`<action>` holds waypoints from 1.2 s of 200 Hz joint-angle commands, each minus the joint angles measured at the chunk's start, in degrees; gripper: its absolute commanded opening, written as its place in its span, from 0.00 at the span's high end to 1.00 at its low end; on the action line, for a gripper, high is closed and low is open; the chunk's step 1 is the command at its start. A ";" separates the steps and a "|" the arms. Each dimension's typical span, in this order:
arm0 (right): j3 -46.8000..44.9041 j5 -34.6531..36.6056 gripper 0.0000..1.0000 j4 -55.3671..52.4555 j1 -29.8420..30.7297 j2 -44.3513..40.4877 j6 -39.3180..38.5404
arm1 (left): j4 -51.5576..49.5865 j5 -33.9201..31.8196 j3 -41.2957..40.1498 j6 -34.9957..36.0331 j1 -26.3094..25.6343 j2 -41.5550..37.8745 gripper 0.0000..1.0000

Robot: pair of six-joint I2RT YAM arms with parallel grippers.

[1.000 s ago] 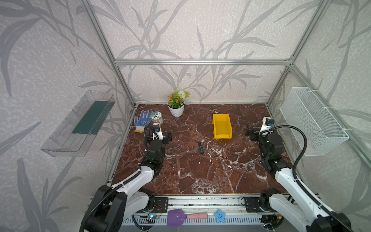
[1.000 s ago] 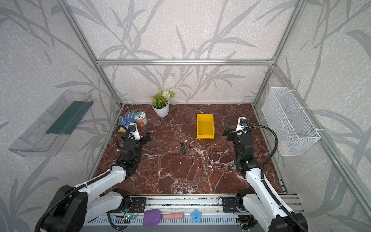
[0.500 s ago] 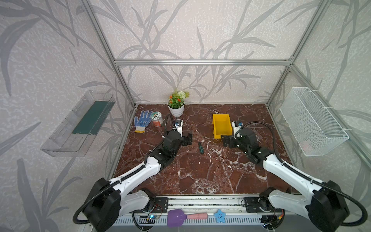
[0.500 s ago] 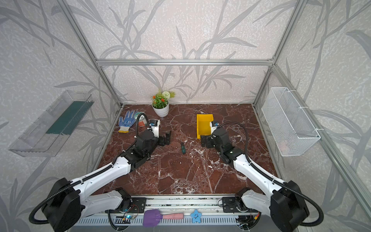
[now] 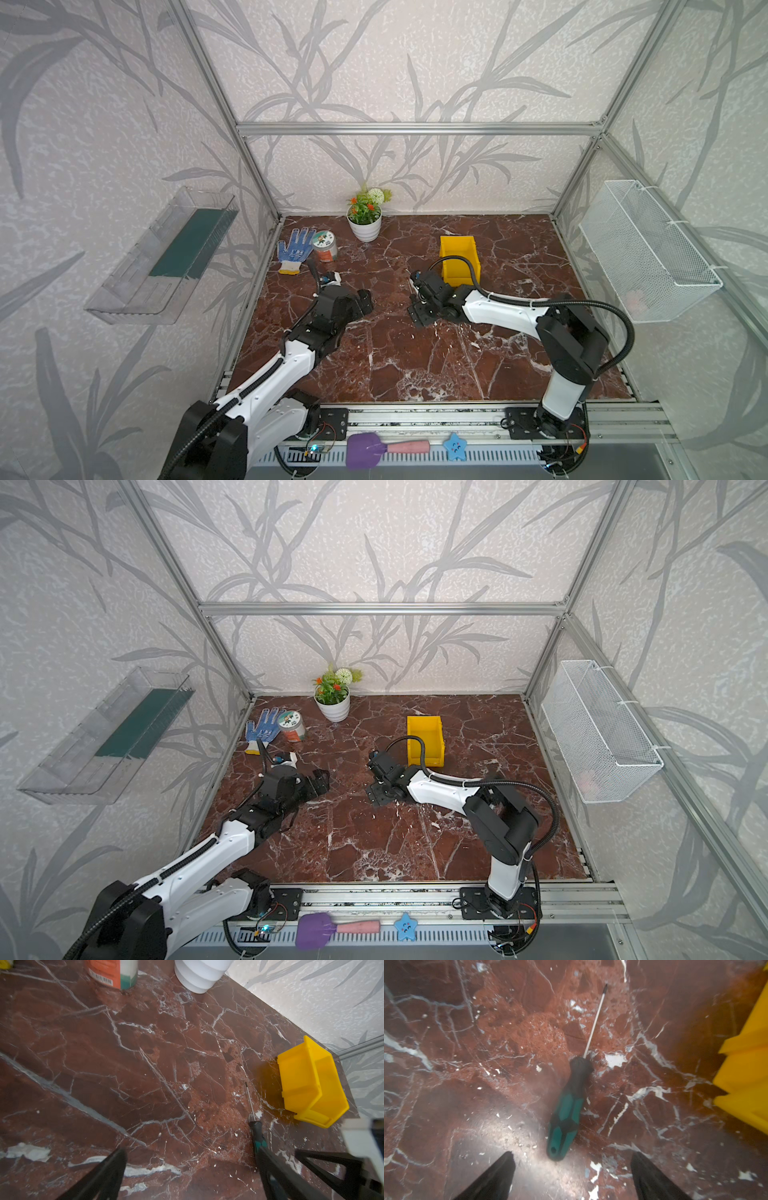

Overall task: Put the screwdriver in the bin
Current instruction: Pick up the screwdriver from the center of the table.

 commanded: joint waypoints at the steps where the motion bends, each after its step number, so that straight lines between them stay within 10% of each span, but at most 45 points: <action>1: 5.07 -1.68 0.26 -6.32 0.16 4.20 1.35 | 0.65 2.46 -0.94 -2.80 0.47 -1.61 0.01; 121: 12.24 2.16 0.91 -12.16 0.13 11.97 3.17 | 5.46 4.11 -2.04 -6.09 0.64 1.76 0.01; 240: -2.57 -5.60 1.00 -6.55 -6.81 -17.09 7.59 | 13.93 8.13 10.23 -1.39 -9.61 11.37 0.01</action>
